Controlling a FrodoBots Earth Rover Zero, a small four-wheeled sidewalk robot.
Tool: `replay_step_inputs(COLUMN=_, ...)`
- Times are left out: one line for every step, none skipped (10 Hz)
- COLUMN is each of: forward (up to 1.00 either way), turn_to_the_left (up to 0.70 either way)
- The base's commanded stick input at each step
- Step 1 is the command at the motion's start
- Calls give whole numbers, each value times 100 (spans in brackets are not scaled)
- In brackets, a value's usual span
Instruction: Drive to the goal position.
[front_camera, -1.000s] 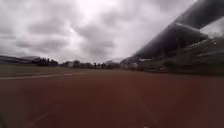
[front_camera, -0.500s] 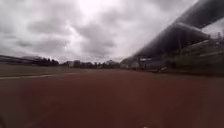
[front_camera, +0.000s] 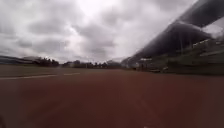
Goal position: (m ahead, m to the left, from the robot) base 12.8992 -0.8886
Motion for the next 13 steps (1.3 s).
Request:
replay_step_inputs(forward=70, turn_to_the_left=0)
replay_step_inputs(forward=70, turn_to_the_left=0)
replay_step_inputs(forward=70, turn_to_the_left=0)
replay_step_inputs(forward=70, turn_to_the_left=0)
replay_step_inputs(forward=70, turn_to_the_left=0)
replay_step_inputs(forward=70, turn_to_the_left=0)
replay_step_inputs(forward=70, turn_to_the_left=0)
replay_step_inputs(forward=70, turn_to_the_left=0)
replay_step_inputs(forward=70, turn_to_the_left=0)
replay_step_inputs(forward=70, turn_to_the_left=0)
replay_step_inputs(forward=70, turn_to_the_left=0)
replay_step_inputs(forward=70, turn_to_the_left=0)
replay_step_inputs(forward=70, turn_to_the_left=0)
